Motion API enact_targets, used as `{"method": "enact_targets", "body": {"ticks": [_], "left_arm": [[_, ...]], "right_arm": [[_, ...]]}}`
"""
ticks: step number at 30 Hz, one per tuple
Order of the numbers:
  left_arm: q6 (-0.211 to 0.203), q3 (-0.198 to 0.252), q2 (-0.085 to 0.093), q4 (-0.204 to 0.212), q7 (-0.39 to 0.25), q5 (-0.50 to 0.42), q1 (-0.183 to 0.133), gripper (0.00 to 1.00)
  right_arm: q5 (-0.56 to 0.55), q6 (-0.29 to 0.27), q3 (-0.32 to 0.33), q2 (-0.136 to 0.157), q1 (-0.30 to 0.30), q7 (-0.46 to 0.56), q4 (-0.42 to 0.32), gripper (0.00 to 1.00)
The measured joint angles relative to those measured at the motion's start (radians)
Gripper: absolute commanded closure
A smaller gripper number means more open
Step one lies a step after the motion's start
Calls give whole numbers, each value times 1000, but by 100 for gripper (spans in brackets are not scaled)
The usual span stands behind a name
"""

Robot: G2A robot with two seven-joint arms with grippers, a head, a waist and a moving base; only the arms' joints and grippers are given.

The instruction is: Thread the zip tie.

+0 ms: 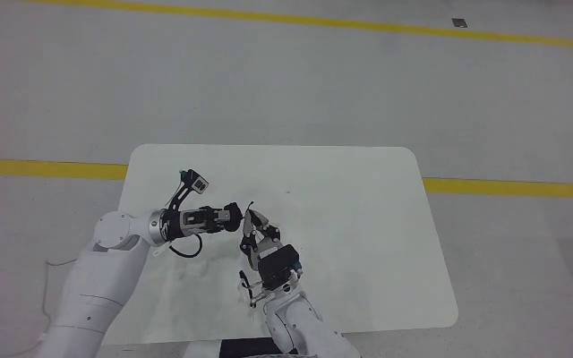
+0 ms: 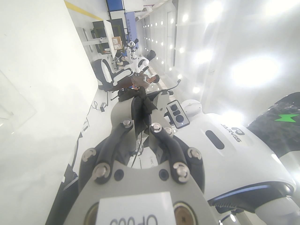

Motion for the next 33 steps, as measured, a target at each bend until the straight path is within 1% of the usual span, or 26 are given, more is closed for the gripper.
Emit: {"method": "enact_targets", "body": {"ticks": [5, 15, 21, 25, 33], "left_arm": [[0, 0, 0, 0, 0, 0, 0, 100], [0, 0, 0, 0, 0, 0, 0, 100], [0, 0, 0, 0, 0, 0, 0, 100], [0, 0, 0, 0, 0, 0, 0, 100], [0, 0, 0, 0, 0, 0, 0, 100]], "right_arm": [[10, -5, 1, 0, -2, 4, -3, 100], [42, -47, -4, -1, -3, -33, -25, 100], [38, -64, -14, -1, 3, -29, -32, 100], [35, -64, -17, -1, 7, -17, -26, 100], [44, -40, -12, -2, 7, -1, -7, 100]]}}
